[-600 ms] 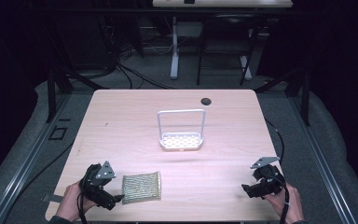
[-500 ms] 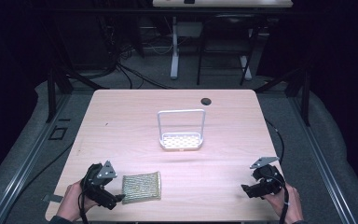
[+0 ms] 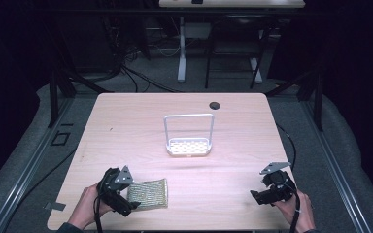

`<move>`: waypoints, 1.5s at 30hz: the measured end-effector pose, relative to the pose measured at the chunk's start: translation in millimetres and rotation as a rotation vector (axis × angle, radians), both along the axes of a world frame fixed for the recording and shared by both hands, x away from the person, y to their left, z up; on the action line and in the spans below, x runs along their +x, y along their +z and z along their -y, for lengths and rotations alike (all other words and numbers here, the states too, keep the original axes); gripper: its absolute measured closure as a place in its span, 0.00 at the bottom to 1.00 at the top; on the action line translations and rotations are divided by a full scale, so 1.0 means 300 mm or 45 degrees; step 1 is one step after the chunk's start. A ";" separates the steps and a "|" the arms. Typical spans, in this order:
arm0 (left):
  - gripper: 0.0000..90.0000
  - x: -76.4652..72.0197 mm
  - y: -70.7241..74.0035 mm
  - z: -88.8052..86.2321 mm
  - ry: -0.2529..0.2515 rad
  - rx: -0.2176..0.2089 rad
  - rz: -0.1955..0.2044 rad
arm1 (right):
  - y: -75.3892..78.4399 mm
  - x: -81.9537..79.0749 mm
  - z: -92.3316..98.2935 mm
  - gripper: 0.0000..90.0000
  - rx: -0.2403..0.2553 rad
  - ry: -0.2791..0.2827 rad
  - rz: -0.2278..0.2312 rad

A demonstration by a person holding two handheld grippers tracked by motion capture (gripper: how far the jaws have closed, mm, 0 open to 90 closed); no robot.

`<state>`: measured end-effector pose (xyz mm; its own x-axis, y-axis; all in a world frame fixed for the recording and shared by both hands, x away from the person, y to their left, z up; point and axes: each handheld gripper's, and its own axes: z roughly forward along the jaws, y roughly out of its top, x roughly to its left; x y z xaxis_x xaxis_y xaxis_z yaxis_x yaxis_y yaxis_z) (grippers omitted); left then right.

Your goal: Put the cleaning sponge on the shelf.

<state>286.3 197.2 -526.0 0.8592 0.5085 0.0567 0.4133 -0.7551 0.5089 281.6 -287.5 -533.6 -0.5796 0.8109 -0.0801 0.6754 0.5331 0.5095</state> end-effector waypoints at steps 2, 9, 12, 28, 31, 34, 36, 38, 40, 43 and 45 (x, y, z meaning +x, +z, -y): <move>0.00 0.002 -0.002 0.005 -0.006 0.005 -0.004 | -0.001 0.001 0.000 0.16 -0.002 -0.008 0.001; 0.00 0.033 -0.021 0.039 -0.067 0.042 -0.041 | 0.004 0.003 0.004 0.16 0.039 -0.038 -0.008; 0.00 0.039 -0.030 0.049 -0.080 0.054 -0.048 | 0.004 0.003 0.001 0.16 0.027 -0.028 -0.001; 0.00 0.044 -0.083 0.081 -0.113 0.111 -0.097 | 0.004 -0.001 -0.004 0.16 0.030 -0.020 -0.004; 0.00 0.045 -0.091 0.082 -0.106 0.120 -0.102 | 0.004 -0.001 -0.003 0.16 0.030 -0.020 -0.005; 0.00 0.045 -0.094 0.081 -0.094 0.115 -0.098 | 0.003 -0.002 -0.003 0.16 0.028 -0.020 -0.006; 0.02 0.045 -0.095 0.079 -0.087 0.109 -0.094 | 0.003 -0.002 -0.004 0.16 0.029 -0.018 -0.006; 0.03 0.045 -0.098 0.077 -0.081 0.110 -0.094 | 0.005 -0.002 -0.004 0.16 0.032 -0.016 -0.009; 0.04 0.043 -0.101 0.079 -0.077 0.114 -0.081 | 0.005 -0.002 -0.004 0.16 0.032 -0.016 -0.009; 0.06 0.041 -0.103 0.079 -0.075 0.113 -0.072 | 0.003 -0.001 -0.004 0.16 0.028 -0.012 -0.004; 0.09 0.038 -0.104 0.079 -0.071 0.114 -0.055 | 0.004 -0.002 -0.004 0.16 0.030 -0.014 -0.009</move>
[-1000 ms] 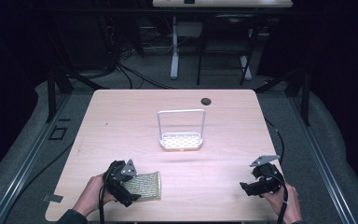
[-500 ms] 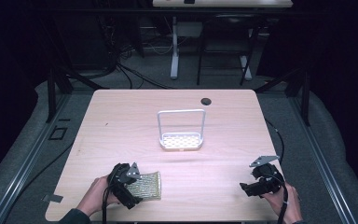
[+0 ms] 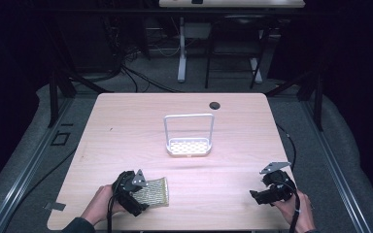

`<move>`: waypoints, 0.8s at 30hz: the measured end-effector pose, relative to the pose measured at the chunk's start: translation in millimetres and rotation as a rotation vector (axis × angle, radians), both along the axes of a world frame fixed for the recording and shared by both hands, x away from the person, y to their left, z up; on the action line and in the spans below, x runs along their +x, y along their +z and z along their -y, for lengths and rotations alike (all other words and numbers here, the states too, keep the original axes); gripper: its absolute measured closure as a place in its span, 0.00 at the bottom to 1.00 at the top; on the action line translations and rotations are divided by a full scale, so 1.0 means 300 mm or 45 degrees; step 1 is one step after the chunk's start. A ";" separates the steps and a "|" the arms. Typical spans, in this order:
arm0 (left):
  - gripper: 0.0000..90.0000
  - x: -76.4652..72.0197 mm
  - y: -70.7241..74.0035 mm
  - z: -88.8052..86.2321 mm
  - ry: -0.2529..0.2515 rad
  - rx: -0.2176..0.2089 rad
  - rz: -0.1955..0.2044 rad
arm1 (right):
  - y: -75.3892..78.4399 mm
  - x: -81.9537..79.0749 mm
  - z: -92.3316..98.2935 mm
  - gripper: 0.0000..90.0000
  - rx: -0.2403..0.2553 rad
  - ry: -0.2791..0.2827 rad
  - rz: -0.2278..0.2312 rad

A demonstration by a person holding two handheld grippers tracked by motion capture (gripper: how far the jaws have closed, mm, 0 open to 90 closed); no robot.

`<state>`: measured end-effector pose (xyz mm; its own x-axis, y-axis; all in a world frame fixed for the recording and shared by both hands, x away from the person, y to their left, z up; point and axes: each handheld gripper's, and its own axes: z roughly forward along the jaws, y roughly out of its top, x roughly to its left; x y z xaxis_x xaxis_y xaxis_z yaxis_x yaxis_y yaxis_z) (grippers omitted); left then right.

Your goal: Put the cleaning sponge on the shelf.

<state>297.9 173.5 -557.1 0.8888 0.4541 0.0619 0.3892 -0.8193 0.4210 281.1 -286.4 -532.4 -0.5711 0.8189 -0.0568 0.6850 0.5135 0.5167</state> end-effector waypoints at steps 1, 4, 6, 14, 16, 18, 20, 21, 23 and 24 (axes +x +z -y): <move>0.11 -0.002 0.000 0.000 0.005 0.001 0.008 | 0.000 0.000 0.000 0.16 0.000 0.000 0.000; 0.15 -0.005 -0.002 0.001 0.014 -0.004 0.020 | 0.001 0.000 0.001 0.16 -0.003 0.003 0.001; 0.16 -0.006 -0.003 0.000 0.014 -0.006 0.026 | 0.001 0.000 0.001 0.16 -0.003 0.004 0.001; 0.21 -0.005 -0.003 -0.005 0.008 -0.013 0.024 | -0.001 0.000 0.000 0.16 -0.001 0.003 0.004; 0.23 -0.005 -0.003 -0.007 0.008 -0.019 0.024 | 0.001 0.000 -0.001 0.16 -0.001 0.005 -0.001; 0.25 -0.005 -0.003 -0.009 0.006 -0.020 0.026 | 0.001 -0.001 -0.001 0.16 0.002 0.003 -0.002; 0.27 -0.004 -0.003 -0.010 0.012 -0.024 0.029 | 0.001 0.000 -0.001 0.16 0.001 0.007 0.000; 0.28 -0.003 -0.002 -0.011 0.010 -0.026 0.024 | 0.001 0.000 -0.001 0.16 0.001 0.007 0.000; 0.30 -0.002 -0.002 -0.013 0.018 -0.028 0.026 | 0.001 0.000 0.000 0.16 0.000 0.007 0.001; 0.31 -0.002 -0.002 -0.013 0.020 -0.032 0.029 | 0.001 0.000 -0.001 0.16 0.002 0.005 0.000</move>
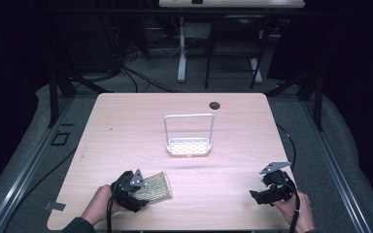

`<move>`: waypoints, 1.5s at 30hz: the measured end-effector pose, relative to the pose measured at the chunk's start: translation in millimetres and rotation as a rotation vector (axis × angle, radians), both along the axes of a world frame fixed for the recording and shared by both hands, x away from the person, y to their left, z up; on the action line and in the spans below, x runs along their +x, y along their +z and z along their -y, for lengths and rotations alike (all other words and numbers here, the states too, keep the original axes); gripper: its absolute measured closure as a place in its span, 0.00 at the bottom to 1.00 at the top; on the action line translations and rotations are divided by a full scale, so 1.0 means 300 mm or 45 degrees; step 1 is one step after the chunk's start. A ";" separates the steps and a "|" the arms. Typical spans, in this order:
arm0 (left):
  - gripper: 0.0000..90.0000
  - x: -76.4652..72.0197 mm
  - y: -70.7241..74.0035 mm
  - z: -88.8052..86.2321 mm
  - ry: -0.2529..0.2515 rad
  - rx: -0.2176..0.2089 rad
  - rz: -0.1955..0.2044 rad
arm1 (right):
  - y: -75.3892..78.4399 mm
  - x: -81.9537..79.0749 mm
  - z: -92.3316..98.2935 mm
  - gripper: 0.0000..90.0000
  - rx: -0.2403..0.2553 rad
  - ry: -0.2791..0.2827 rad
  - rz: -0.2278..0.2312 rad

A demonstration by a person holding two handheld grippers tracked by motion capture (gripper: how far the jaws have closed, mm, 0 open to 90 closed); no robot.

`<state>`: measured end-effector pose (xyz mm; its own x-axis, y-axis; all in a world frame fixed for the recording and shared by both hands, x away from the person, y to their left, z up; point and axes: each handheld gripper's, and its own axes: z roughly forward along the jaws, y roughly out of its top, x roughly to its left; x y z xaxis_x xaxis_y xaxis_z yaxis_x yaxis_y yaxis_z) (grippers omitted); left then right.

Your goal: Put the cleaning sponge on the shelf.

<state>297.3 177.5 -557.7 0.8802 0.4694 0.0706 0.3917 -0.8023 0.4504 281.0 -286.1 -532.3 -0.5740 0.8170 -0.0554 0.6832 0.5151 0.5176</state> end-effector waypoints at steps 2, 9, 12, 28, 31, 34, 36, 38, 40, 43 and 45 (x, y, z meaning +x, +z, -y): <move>0.35 0.000 0.000 -0.002 0.011 -0.007 0.009 | 0.000 0.000 0.000 0.16 -0.001 0.001 0.000; 0.48 0.000 0.002 -0.006 0.042 -0.006 0.052 | 0.008 -0.002 0.004 0.16 -0.004 0.002 0.020; 0.53 -0.006 0.003 -0.004 0.056 0.004 0.095 | 0.010 -0.004 0.006 0.16 0.004 -0.007 0.024; 0.60 -0.019 0.050 -0.026 0.147 -0.065 0.152 | 0.010 -0.006 0.005 0.16 -0.010 -0.008 0.040; 0.60 -0.022 0.060 -0.033 0.166 -0.071 0.153 | 0.011 -0.005 0.007 0.16 -0.013 -0.004 0.043; 0.60 -0.029 0.068 -0.038 0.179 -0.070 0.158 | 0.014 -0.005 0.009 0.16 -0.015 -0.002 0.039; 0.60 -0.032 0.075 -0.040 0.181 -0.080 0.154 | 0.014 -0.006 0.009 0.16 -0.018 -0.004 0.044; 0.60 -0.035 0.081 -0.040 0.182 -0.077 0.157 | 0.013 -0.005 0.009 0.16 -0.020 -0.004 0.044; 0.60 -0.038 0.086 -0.039 0.182 -0.078 0.159 | 0.014 -0.005 0.010 0.16 -0.025 -0.001 0.051; 0.60 -0.041 0.093 -0.035 0.186 -0.083 0.165 | 0.013 -0.005 0.010 0.15 -0.027 -0.001 0.051; 0.60 -0.043 0.098 -0.031 0.189 -0.088 0.169 | 0.012 -0.005 0.009 0.15 -0.022 -0.003 0.046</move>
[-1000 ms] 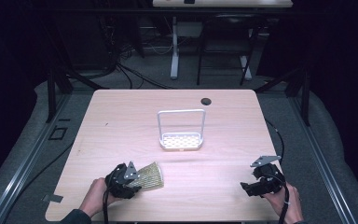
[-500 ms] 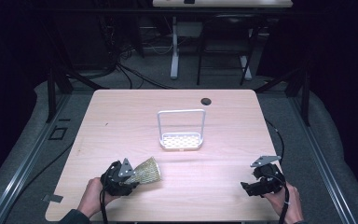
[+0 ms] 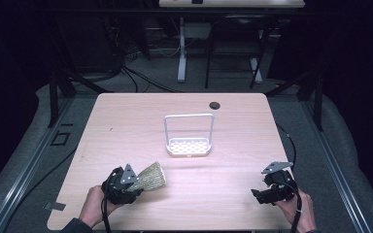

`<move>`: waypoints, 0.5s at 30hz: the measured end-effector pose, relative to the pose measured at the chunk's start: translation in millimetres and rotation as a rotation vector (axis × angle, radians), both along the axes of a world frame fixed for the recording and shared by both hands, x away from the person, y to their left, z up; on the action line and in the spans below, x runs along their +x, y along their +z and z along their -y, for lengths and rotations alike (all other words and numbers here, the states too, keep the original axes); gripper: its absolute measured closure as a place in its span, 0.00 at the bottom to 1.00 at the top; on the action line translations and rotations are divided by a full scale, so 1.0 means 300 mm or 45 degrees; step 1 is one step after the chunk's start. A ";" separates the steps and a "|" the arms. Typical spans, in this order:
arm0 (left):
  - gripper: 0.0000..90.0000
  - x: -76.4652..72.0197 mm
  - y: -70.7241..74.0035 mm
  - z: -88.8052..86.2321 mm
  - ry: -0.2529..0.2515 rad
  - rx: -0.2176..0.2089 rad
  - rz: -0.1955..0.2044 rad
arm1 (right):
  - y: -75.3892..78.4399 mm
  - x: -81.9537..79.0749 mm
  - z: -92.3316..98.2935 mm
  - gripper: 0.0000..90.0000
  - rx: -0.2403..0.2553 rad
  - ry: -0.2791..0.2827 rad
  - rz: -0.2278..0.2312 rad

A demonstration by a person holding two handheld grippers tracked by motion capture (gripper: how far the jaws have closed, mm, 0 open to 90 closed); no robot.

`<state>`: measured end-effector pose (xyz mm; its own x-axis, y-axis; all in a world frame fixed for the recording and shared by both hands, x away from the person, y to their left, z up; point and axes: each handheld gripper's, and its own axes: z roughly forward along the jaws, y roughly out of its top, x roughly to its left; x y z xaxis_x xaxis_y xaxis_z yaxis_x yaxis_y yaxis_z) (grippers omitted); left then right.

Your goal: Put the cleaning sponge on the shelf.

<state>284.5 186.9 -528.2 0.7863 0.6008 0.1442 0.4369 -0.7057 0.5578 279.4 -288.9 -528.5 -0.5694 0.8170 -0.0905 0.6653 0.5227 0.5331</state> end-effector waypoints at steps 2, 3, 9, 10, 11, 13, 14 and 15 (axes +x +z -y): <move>0.60 -0.002 0.005 0.005 -0.007 0.006 0.001 | 0.000 0.000 0.000 0.15 -0.007 0.003 0.002; 0.60 -0.003 0.007 0.008 -0.007 0.008 0.005 | 0.000 0.001 0.000 0.15 -0.008 0.004 0.002; 0.60 -0.010 0.017 0.029 -0.019 -0.001 0.010 | -0.002 0.001 0.001 0.14 -0.011 0.006 0.001; 0.60 -0.011 0.019 0.032 -0.020 -0.001 0.010 | -0.002 0.002 0.001 0.13 -0.010 0.007 0.001; 0.60 -0.012 0.021 0.036 -0.025 -0.004 0.008 | -0.001 0.002 0.002 0.13 -0.008 0.006 0.004; 0.60 -0.013 0.024 0.042 -0.025 -0.005 0.013 | -0.001 0.002 0.002 0.13 -0.009 0.006 0.004; 0.60 -0.012 0.026 0.045 -0.029 -0.008 0.013 | -0.002 0.002 0.001 0.13 -0.007 0.006 0.008; 0.60 -0.012 0.027 0.047 -0.027 -0.003 0.018 | -0.003 0.002 0.000 0.13 -0.007 0.004 0.013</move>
<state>281.0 172.8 -520.0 0.7968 0.5843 0.1542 0.4137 -0.7135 0.5655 280.1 -288.8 -529.5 -0.5707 0.8149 -0.1007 0.6583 0.5274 0.5371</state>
